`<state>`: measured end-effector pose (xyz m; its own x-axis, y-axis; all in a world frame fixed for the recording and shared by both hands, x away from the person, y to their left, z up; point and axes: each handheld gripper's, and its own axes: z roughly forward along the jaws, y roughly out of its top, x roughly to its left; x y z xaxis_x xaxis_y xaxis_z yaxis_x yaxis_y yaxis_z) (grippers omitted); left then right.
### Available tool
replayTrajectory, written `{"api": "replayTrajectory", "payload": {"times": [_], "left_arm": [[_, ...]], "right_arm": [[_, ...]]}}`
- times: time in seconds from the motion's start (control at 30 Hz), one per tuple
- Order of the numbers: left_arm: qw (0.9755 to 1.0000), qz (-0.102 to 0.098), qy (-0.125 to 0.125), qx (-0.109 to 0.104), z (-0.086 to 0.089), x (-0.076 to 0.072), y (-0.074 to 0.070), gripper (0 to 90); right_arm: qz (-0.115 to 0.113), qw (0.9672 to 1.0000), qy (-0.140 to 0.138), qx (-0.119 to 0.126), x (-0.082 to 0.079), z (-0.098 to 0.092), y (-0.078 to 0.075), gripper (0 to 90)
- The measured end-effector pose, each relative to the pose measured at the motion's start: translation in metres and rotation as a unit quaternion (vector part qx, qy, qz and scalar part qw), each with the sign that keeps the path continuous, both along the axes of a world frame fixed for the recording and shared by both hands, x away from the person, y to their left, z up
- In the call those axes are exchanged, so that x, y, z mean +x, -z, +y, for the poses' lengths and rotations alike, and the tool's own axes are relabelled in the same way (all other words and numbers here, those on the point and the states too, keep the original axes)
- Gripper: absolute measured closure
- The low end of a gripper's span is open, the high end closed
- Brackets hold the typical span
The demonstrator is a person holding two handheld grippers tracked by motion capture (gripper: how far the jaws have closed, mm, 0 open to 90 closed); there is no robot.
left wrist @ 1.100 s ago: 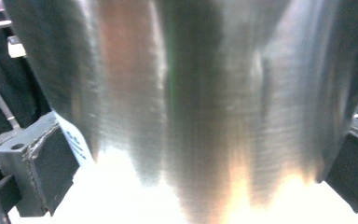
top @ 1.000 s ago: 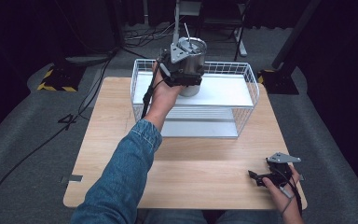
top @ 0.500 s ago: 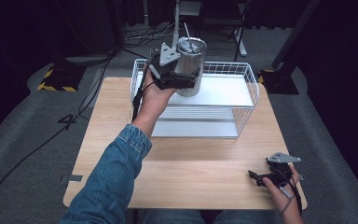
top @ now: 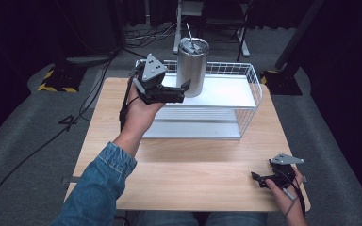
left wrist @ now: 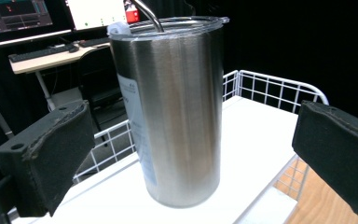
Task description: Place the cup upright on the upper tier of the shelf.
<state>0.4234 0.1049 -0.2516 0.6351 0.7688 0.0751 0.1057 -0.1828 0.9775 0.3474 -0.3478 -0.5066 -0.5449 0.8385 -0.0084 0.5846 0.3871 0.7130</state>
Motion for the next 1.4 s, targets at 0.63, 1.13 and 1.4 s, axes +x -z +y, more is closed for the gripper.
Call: {"api": "replayTrajectory", "payload": {"times": [0.63,1.13,1.4], "left_arm": [[0.9999,0.001,-0.015,0.006,0.052,-0.057,0.019,0.0],[0.9988,0.025,-0.028,0.032,0.077,-0.087,0.062,0.0],[0.9979,0.048,-0.034,0.026,0.087,-0.09,0.09,0.1]], "right_arm": [[0.0,1.0,0.0,0.0,0.0,0.0,0.0,0.4],[0.002,1.0,0.001,0.001,0.0,0.0,0.0,0.2],[0.002,1.0,0.001,0.001,0.0,0.0,0.0,0.2]]}}
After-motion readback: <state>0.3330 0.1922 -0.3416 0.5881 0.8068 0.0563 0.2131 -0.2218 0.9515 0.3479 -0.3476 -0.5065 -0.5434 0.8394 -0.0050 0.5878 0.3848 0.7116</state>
